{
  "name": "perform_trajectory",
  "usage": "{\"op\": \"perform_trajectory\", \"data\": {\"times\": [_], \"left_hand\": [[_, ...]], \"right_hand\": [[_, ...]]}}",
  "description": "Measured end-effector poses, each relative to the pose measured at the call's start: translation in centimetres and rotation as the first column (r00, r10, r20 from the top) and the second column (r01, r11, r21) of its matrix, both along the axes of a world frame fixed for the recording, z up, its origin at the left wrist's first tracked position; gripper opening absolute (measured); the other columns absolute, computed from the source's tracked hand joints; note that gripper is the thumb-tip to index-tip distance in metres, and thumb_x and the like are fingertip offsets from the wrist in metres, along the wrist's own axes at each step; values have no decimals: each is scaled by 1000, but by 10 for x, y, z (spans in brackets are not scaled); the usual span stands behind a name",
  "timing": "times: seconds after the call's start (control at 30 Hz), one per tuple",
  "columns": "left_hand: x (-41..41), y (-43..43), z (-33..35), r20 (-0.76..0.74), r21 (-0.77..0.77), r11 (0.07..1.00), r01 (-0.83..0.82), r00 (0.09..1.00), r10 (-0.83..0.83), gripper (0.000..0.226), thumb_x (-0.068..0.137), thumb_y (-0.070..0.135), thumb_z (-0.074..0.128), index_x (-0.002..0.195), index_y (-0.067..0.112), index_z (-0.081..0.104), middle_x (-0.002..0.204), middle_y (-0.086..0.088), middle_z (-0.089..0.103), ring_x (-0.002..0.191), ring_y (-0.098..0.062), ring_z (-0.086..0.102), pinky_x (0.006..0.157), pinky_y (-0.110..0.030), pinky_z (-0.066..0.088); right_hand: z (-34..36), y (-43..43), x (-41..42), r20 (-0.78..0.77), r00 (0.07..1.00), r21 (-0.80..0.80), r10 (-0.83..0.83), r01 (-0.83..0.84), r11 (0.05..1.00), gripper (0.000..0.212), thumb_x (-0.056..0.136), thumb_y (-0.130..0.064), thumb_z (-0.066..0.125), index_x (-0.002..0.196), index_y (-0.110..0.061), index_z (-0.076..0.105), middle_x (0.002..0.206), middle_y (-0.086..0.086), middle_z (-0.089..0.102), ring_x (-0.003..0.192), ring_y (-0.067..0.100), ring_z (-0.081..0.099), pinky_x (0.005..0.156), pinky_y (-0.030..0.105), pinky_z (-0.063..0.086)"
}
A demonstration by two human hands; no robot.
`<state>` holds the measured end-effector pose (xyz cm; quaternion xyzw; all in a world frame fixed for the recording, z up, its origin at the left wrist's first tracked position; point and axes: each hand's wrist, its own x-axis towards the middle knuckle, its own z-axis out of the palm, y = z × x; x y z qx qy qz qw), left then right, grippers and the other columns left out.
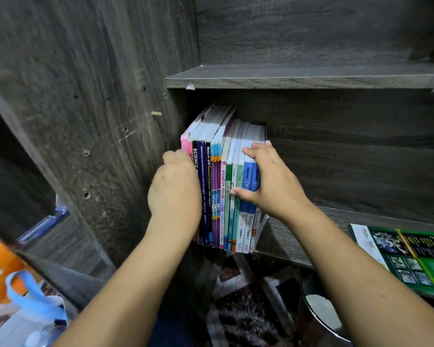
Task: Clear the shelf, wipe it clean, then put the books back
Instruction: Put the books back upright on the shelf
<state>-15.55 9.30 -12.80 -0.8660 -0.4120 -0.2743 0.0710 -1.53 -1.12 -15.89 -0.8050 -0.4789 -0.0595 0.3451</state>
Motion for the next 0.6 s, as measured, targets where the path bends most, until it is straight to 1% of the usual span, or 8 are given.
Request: {"op": "perform_trajectory", "data": {"times": [0.07,0.13,0.23,0.3,0.37,0.43,0.5,0.6], "left_hand": [[-3,4,4,69,-64,998,24,997,-19,10,100,9,40,103,6,49,106,-14,56,94,-40,62,69,-40,41],[-9,2,3,98,-95,995,39,995,-29,9,95,17,49,100,11,46,103,-14,59,93,-41,62,68,-40,39],[-21,-15,-12,61,-273,962,-9,998,26,38,85,26,61,104,13,31,105,-14,56,96,-40,61,68,-37,36],[-23,-20,-18,107,-357,934,-19,992,61,57,83,23,63,123,10,25,115,-17,48,101,-42,58,72,-40,37],[-22,-13,-17,138,-375,927,-15,988,72,80,88,21,60,146,15,4,118,-19,51,100,-42,58,76,-42,40],[-25,-5,-14,70,-322,947,-10,997,34,89,93,17,53,151,19,-15,112,-21,59,97,-41,60,80,-43,44],[-35,-5,-6,-8,-285,958,-22,1000,20,91,92,13,52,153,20,-16,109,-23,61,97,-42,60,82,-43,46],[-59,-16,14,-68,-222,975,-27,998,12,84,88,20,53,155,25,3,109,-25,63,98,-43,61,82,-43,48]], "right_hand": [[0,1,1,22,1000,-12,-2,2,1000,92,74,-47,78,148,-25,29,157,-8,22,148,9,2,114,37,27],[0,3,1,45,999,-28,-5,6,1000,93,75,-49,77,149,-25,27,158,-7,21,149,9,2,114,36,27],[1,6,2,61,998,-54,-2,6,999,94,75,-50,77,150,-25,26,157,-6,22,149,10,2,113,38,29],[2,9,3,66,998,-60,11,-7,998,93,75,-50,76,150,-24,27,157,-6,22,149,10,2,113,38,29],[3,12,2,72,997,-76,27,-21,997,92,76,-50,75,150,-24,26,158,-5,21,149,11,2,114,39,28],[5,14,2,80,996,-101,36,-28,994,93,76,-50,75,150,-24,26,158,-4,20,149,12,2,114,39,28],[7,15,3,84,996,-130,36,-25,991,95,75,-51,75,150,-23,25,159,-3,19,149,14,2,114,39,27],[9,14,5,80,996,-176,43,-28,984,97,74,-51,76,151,-24,22,159,-3,18,149,16,4,114,41,29]]}}
